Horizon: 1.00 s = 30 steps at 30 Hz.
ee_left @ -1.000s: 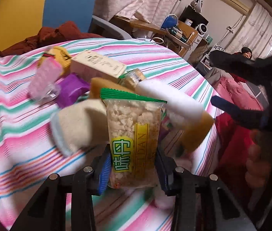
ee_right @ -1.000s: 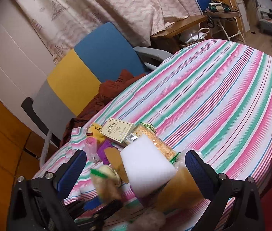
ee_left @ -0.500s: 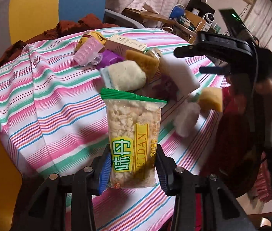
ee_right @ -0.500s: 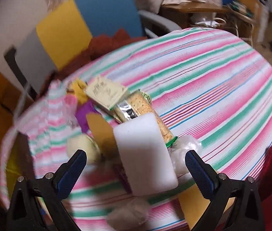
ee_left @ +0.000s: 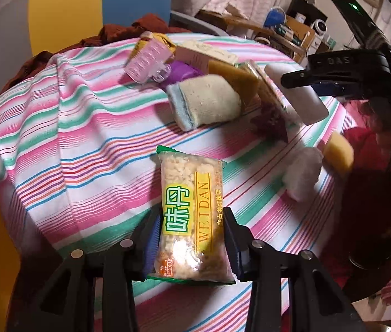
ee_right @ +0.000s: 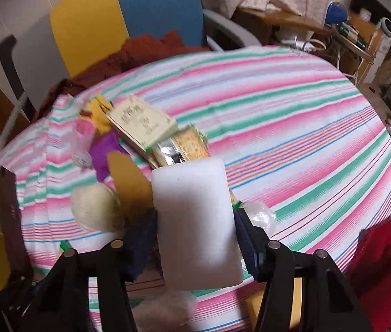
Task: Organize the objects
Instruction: 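Carry both items to the gold tray and open both grippers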
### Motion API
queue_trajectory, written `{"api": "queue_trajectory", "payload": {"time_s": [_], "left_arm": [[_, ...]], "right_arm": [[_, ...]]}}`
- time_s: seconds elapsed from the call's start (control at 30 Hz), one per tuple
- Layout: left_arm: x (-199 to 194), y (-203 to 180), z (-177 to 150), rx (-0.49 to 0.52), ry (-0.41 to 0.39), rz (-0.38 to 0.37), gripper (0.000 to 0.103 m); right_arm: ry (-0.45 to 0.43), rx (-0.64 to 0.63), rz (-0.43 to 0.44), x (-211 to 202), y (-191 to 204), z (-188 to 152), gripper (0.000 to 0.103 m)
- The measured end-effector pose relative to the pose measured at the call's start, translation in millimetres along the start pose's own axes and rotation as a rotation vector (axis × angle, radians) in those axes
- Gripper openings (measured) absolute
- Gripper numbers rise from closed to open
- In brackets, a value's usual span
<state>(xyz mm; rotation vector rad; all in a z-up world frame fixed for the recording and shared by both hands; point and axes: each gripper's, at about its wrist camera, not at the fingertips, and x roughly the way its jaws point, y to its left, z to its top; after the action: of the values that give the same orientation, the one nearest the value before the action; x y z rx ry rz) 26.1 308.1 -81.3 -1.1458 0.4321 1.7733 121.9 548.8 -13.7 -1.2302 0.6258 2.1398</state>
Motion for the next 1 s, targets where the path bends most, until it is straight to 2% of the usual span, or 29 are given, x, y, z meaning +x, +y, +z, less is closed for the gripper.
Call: {"api": "queue_trajectory", "payload": {"time_s": [0.2, 0.37, 0.53, 0.63, 0.8, 0.9, 1.0], "left_arm": [[-41.0, 3.3, -4.7, -0.041, -0.095, -0.042, 0.042], [-80.5, 25.9, -8.4, -0.136, -0.180, -0.016, 0.042], [-122.9, 69.3, -30.4, -0.274, -0.257, 0.082, 0.042], [-150.7, 106.3, -54.2, -0.379, -0.300, 0.178, 0.042], [-175.9, 160.4, -96.9, -0.558, -0.308, 0.327, 0.045], [-181.3, 182.7, -118.9, -0.658, -0.299, 0.371, 0.052], [-186.9, 195.7, -137.4, -0.727, -0.300, 0.410, 0.058]], "right_arm": [[-0.102, -0.013, 0.107, -36.8, 18.4, -2.7, 0.057], [-0.123, -0.096, 0.265, -55.5, 65.6, -7.2, 0.058], [-0.091, -0.231, 0.418, -55.7, 145.9, -20.7, 0.058], [-0.069, -0.311, 0.497, -54.5, 199.3, -30.8, 0.058], [-0.013, -0.407, 0.602, -45.5, 276.8, -48.3, 0.061], [0.057, -0.465, 0.660, -36.2, 317.3, -65.7, 0.069], [0.092, -0.508, 0.667, -33.5, 337.1, -83.1, 0.077]]}}
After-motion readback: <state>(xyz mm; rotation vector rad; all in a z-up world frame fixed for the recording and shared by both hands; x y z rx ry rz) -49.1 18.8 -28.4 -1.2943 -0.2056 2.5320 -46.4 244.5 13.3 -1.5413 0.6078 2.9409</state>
